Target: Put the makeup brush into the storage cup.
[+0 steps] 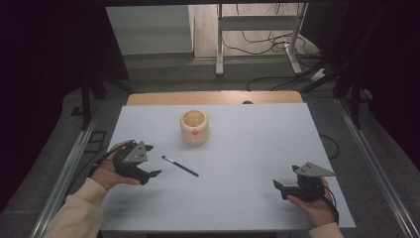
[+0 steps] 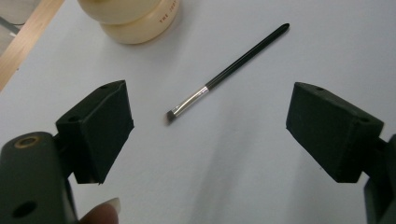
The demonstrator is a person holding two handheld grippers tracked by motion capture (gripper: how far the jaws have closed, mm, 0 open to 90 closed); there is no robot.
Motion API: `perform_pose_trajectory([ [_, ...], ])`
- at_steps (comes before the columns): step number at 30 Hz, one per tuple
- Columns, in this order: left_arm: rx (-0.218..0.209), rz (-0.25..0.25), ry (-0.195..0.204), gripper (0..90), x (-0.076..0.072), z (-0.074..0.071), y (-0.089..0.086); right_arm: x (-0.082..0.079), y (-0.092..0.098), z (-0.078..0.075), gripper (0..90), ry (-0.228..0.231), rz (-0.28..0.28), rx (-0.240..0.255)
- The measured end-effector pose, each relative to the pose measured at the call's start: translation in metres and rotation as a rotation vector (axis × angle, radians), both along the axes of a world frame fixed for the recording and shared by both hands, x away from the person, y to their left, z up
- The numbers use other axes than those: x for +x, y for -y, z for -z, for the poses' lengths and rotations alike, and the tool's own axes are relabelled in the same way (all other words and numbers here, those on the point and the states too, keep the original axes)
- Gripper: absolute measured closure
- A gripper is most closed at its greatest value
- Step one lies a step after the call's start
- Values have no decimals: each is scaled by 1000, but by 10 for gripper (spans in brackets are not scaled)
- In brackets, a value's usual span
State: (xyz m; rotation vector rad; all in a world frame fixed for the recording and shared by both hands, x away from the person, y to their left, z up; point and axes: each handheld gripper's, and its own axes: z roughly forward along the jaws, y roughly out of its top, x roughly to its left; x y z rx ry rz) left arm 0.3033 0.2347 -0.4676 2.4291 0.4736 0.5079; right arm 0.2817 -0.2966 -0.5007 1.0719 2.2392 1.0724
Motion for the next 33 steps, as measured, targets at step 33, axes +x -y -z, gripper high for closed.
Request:
perform_pose_trajectory([
  [33, 95, 243, 17, 122, 25, 5, 10, 0, 0, 0, 116, 0, 2, -2],
])
